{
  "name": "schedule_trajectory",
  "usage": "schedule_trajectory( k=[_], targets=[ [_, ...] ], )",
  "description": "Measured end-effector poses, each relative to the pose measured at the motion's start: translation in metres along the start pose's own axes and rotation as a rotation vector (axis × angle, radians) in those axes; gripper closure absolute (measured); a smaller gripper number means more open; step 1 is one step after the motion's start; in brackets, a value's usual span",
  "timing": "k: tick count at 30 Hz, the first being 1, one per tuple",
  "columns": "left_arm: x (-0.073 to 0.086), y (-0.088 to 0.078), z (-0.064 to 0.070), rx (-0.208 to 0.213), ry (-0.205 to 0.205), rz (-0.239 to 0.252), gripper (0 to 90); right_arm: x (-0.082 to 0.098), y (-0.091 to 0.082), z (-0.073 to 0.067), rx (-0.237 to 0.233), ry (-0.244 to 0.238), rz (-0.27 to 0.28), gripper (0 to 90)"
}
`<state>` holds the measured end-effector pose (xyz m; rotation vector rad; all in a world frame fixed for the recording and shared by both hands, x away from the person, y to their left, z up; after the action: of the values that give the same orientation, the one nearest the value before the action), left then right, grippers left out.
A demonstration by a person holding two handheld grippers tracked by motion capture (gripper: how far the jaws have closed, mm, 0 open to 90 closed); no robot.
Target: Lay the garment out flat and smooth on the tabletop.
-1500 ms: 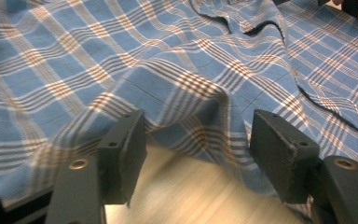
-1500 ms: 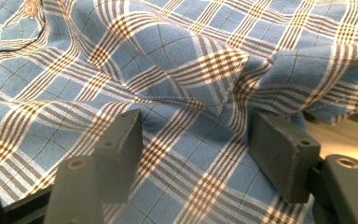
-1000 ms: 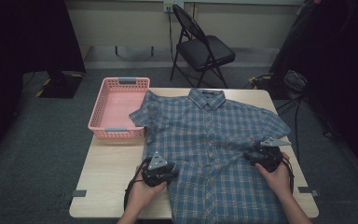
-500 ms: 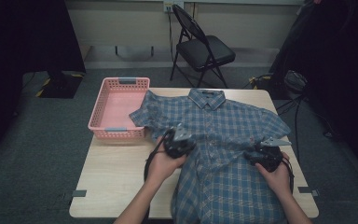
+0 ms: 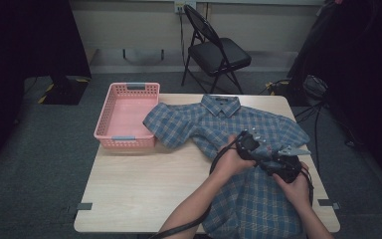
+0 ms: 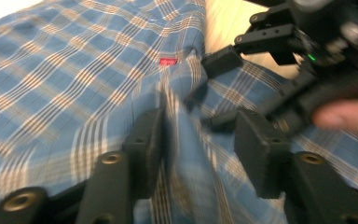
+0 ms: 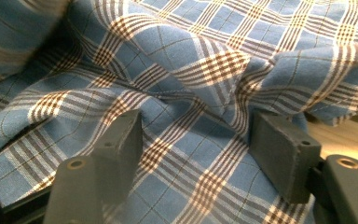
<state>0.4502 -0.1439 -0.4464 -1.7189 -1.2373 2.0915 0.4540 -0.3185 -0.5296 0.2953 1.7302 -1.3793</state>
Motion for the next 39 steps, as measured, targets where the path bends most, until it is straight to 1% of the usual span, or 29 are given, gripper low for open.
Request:
schedule_trajectory(
  k=[2, 4, 6, 7, 8, 9, 10, 11, 12, 13, 14, 15, 18, 19, 20, 21, 23, 25, 26, 28, 29, 30, 31, 32, 33, 34, 36, 38, 39],
  targets=[
    [0.010, -0.030, 0.001, -0.011, -0.007, 0.062, 46.9, 0.000, 0.000, 0.000, 0.000, 0.000, 0.000, 34.1],
    [0.024, -0.060, 0.000, -0.040, -0.017, 0.112, 46.0, 0.000, 0.000, 0.000, 0.001, 0.001, 0.000, 34.0],
    [0.044, -0.084, -0.005, -0.072, -0.041, 0.138, 45.0, 0.000, 0.000, 0.000, 0.002, 0.002, 0.000, 34.1],
    [0.057, -0.092, -0.009, -0.094, -0.061, 0.132, 45.1, 0.000, 0.000, 0.000, 0.003, 0.000, 0.000, 34.1],
    [0.072, -0.096, -0.014, -0.111, -0.075, 0.108, 45.5, 0.000, 0.000, 0.000, 0.003, 0.001, 0.000, 34.1],
    [0.086, -0.097, -0.020, -0.129, -0.100, 0.090, 45.8, 0.000, 0.000, 0.000, 0.003, 0.001, 0.000, 34.0],
    [0.101, -0.095, -0.025, -0.141, -0.137, 0.067, 46.0, 0.000, 0.000, 0.000, 0.003, 0.001, 0.000, 34.1],
    [0.115, -0.091, -0.027, -0.131, -0.161, 0.037, 46.6, 0.000, 0.000, 0.000, 0.004, 0.001, -0.001, 34.1],
    [0.127, -0.084, -0.027, -0.113, -0.179, 0.025, 46.7, 0.000, 0.000, 0.000, 0.004, 0.001, 0.000, 34.1],
    [0.138, -0.075, -0.024, -0.077, -0.212, 0.015, 46.4, 0.000, 0.000, 0.000, 0.005, 0.002, 0.000, 34.1],
    [0.143, -0.071, -0.021, -0.052, -0.227, 0.017, 46.3, 0.000, 0.000, 0.000, 0.005, 0.005, -0.001, 34.1],
    [0.149, -0.063, -0.015, -0.027, -0.224, 0.011, 46.3, 0.000, 0.000, 0.000, 0.006, 0.005, -0.001, 34.0],
    [0.155, -0.053, -0.002, -0.015, -0.170, -0.010, 46.1, 0.000, 0.001, 0.000, 0.006, 0.006, 0.000, 34.1],
    [0.154, -0.052, -0.002, -0.023, -0.165, -0.013, 44.7, 0.000, 0.001, 0.000, 0.006, 0.005, 0.000, 34.1],
    [0.152, -0.053, -0.005, -0.037, -0.155, -0.006, 43.7, 0.000, 0.001, 0.000, 0.006, 0.006, -0.001, 34.1],
    [0.149, -0.054, -0.008, -0.054, -0.148, 0.016, 42.5, 0.000, 0.001, 0.000, 0.006, 0.005, 0.000, 34.0],
    [0.142, -0.056, -0.019, -0.105, -0.155, 0.063, 42.0, 0.000, 0.001, 0.000, 0.007, 0.005, 0.000, 34.1],
    [0.135, -0.052, -0.027, -0.111, -0.135, 0.081, 42.7, 0.000, 0.001, 0.000, 0.006, 0.005, 0.000, 34.1],
    [0.135, -0.047, -0.029, -0.102, -0.127, 0.069, 42.9, 0.000, 0.001, 0.000, 0.006, 0.005, 0.000, 34.1],
    [0.135, -0.036, -0.028, -0.082, -0.111, 0.037, 46.5, 0.000, 0.001, 0.000, 0.006, 0.006, -0.001, 34.0],
    [0.137, -0.029, -0.025, -0.070, -0.086, 0.001, 48.3, 0.000, 0.001, 0.000, 0.006, 0.006, -0.001, 34.1],
    [0.135, -0.027, -0.023, -0.054, -0.087, 0.021, 55.5, -0.001, 0.001, 0.000, 0.006, 0.006, 0.000, 34.1],
    [0.135, -0.027, -0.021, -0.050, -0.079, 0.020, 62.3, 0.000, 0.001, 0.000, 0.006, 0.006, 0.000, 34.1],
    [0.133, -0.027, -0.017, -0.035, -0.059, 0.010, 66.6, 0.000, 0.001, 0.000, 0.006, 0.006, 0.000, 34.0],
    [0.132, -0.027, -0.014, -0.033, -0.034, -0.004, 77.1, 0.000, 0.001, 0.000, 0.006, 0.006, -0.001, 34.1],
    [0.131, -0.028, -0.013, -0.033, -0.020, -0.023, 79.0, 0.000, 0.001, 0.000, 0.006, 0.006, 0.000, 34.0],
    [0.130, -0.031, -0.012, -0.013, -0.031, -0.055, 81.7, 0.000, 0.001, 0.000, 0.006, 0.006, 0.000, 34.0],
    [0.131, -0.037, -0.012, -0.011, -0.027, -0.056, 82.2, -0.001, 0.001, 0.000, 0.006, 0.006, 0.000, 34.1],
    [0.132, -0.042, -0.012, -0.012, -0.038, -0.047, 82.3, -0.001, 0.001, 0.000, 0.006, 0.006, 0.000, 34.1]
  ],
)
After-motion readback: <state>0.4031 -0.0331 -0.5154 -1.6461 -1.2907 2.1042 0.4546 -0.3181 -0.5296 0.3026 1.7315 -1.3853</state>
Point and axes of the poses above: each handheld gripper's, and its own axes: y roughly forward along the jaws, x roughly out of its underside, z roughly to its right, the point moved 5 cm from there along y, roughly forward along the jaws, and after that the axes turned 1 degree about -z, right-handed, at the moved point
